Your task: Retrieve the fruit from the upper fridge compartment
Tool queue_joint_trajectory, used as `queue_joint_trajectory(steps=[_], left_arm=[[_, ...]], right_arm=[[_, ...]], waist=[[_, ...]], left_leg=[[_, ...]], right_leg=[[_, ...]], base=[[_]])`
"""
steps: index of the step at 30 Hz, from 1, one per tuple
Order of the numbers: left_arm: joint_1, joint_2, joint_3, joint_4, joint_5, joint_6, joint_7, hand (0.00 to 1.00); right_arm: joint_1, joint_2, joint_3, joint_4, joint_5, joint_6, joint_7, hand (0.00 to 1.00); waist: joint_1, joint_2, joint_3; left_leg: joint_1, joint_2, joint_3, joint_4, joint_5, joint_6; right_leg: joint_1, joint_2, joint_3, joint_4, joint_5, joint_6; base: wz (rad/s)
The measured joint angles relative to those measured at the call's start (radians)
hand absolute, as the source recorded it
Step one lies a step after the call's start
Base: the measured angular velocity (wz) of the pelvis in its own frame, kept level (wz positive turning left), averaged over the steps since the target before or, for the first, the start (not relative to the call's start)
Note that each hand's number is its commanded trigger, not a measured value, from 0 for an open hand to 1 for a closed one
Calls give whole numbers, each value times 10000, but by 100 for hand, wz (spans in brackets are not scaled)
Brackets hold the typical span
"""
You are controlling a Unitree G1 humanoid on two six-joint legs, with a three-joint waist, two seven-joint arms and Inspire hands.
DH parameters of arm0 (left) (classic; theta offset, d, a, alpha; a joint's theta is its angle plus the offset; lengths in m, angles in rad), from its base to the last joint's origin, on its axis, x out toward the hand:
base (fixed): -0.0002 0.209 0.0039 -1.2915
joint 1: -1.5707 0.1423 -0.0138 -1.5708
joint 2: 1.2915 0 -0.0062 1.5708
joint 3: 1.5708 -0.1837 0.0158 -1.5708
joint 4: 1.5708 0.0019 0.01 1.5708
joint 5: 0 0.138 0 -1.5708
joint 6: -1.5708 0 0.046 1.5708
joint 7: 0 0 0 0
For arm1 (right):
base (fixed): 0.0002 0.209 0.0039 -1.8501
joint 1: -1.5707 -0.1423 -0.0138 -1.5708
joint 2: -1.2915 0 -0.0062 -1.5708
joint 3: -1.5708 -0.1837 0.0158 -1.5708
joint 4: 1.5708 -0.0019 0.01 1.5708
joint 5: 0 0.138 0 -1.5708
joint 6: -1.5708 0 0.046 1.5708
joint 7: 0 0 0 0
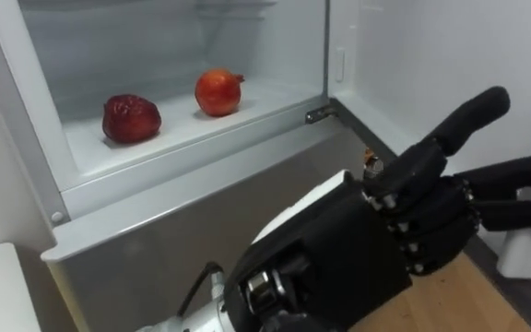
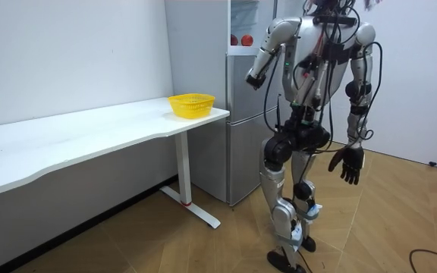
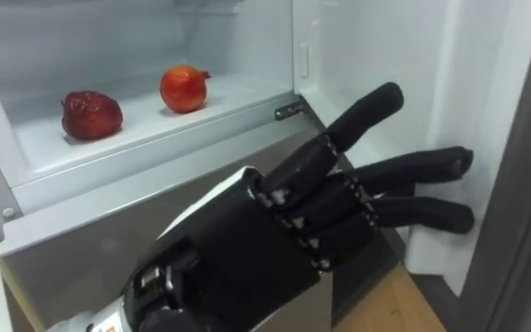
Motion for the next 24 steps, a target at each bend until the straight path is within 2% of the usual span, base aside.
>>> queue_joint_trajectory(steps=[4,9,14,24], left_arm=[[-103,3,-93,4,-243,113,2,0],[-673,43,-372,193,-282,178,-32,0],[-743,110,-374,237,-337,180,-188,0],[-797,183,-68,225,-448,180,-143,0]], right_arm=[[3,-2,-1,-21,26,16,90,0],[2,-39,-5,-26,-54,207,361,0],[-13,-52,-11,-32,-91,175,573,0],[-185,-131,-10,-17,40,80,615,0]], waist=[[-148,-10,1],[-201,11,-10],[-401,59,-29],[-277,246,-39]], left_leg=[[-72,-2,121,-57,-2,-3],[-161,6,208,20,-2,-3],[-244,29,203,259,0,-4],[-230,110,227,330,19,-35]], right_leg=[[-161,25,103,35,-1,2],[-186,45,257,-32,20,11],[-171,4,254,-55,23,6],[0,-14,125,-204,99,-81]], base=[[-10],[-10],[-2],[1]])
